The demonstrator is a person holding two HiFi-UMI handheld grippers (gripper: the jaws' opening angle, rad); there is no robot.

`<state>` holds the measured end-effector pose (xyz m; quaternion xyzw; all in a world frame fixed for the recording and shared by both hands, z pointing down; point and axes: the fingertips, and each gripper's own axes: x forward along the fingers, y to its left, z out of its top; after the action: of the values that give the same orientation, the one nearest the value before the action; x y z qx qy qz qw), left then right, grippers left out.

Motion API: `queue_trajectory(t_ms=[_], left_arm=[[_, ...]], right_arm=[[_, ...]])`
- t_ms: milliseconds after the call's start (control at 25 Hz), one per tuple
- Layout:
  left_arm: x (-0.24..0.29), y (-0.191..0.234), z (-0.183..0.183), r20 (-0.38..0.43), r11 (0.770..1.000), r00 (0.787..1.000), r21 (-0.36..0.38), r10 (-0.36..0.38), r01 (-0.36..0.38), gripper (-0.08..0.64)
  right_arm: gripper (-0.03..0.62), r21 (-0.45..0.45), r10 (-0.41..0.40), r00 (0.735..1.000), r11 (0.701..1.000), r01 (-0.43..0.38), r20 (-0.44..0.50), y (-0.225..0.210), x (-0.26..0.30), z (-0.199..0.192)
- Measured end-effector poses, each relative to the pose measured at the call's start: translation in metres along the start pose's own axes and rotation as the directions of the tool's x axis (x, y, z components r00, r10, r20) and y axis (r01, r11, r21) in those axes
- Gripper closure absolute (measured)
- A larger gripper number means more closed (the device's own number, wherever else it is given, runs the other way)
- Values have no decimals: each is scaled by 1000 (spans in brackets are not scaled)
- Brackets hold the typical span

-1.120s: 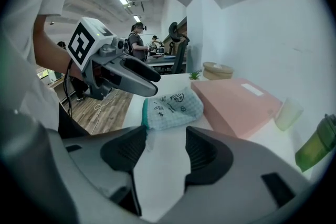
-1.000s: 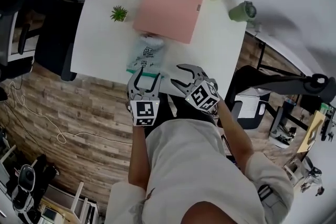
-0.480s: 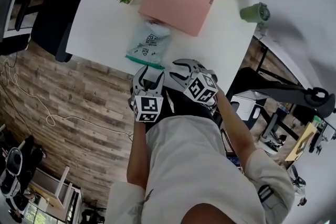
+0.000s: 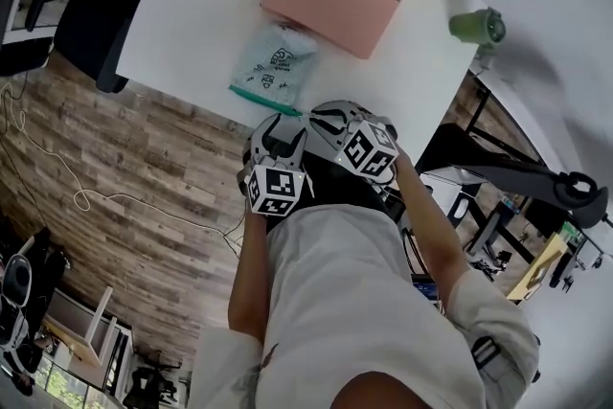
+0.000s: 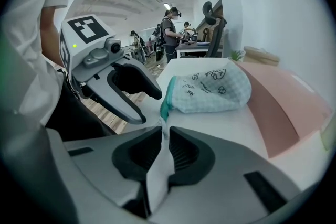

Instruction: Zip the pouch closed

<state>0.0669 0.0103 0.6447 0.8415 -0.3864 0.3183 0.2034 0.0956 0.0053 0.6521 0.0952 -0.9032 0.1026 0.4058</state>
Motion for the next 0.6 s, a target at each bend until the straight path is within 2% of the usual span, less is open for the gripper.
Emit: queue_trajectory(t_ms=[280,600], left_arm=[[5,-6,-6,-19,1000,1000,-6,-6,6,327],[10,-7,-11,-25,1000,1000,-18,9,-9,358]], right_arm=[[577,-2,37,999,999,-37,-6,4,5,-1],[583,63,67,997,996,-69,35,9,5,3]])
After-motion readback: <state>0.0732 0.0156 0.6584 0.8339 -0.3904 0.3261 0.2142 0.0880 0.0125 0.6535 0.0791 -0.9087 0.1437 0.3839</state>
